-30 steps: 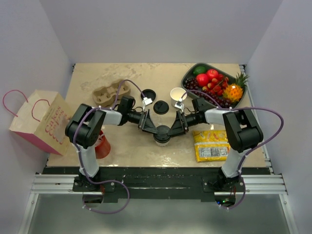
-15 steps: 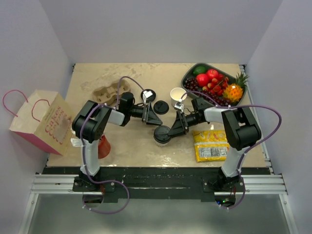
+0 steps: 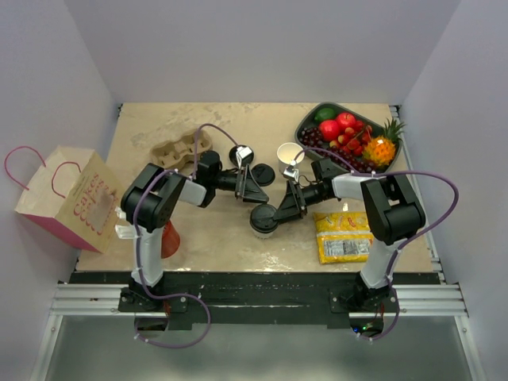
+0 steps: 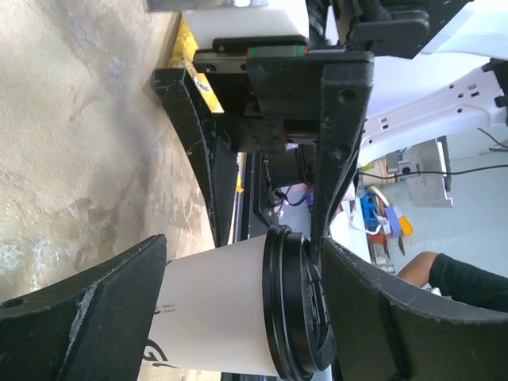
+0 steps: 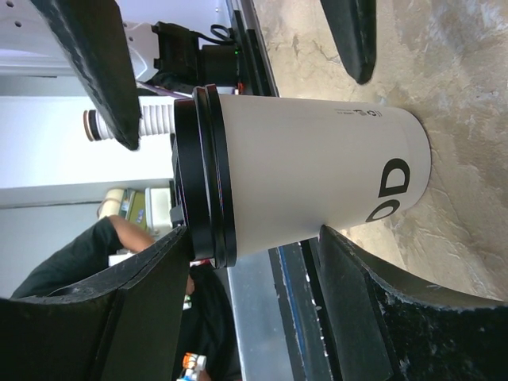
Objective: Pack the takeout coffee
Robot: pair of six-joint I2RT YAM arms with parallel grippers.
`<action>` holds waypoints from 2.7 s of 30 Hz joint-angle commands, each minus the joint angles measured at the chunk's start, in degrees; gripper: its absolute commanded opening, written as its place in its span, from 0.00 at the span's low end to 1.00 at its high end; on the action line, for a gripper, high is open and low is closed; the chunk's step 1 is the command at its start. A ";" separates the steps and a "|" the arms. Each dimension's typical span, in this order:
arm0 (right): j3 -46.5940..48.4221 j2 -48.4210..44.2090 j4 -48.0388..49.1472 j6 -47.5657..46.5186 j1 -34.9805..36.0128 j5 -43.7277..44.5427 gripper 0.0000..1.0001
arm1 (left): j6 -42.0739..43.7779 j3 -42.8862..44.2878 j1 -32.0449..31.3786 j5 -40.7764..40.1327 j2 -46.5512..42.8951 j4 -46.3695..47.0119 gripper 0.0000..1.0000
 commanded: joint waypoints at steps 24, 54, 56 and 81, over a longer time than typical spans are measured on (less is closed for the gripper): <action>0.82 1.41 1.57 -3.53 0.19 12.42 0.65 | 16.34 2.59 0.38 -3.12 -4.20 -12.21 0.81; 0.82 1.59 1.57 -4.68 0.45 13.92 0.64 | 18.86 -4.45 -1.46 -10.14 -0.34 -22.98 0.77; 0.64 1.41 1.66 -4.59 0.80 14.01 0.64 | 16.05 -6.81 -1.63 -10.49 -0.07 -20.00 0.77; 6.97 -5.97 -1.30 -6.60 2.39 12.42 0.73 | 16.30 -3.14 -1.81 -8.30 -7.27 -13.39 0.83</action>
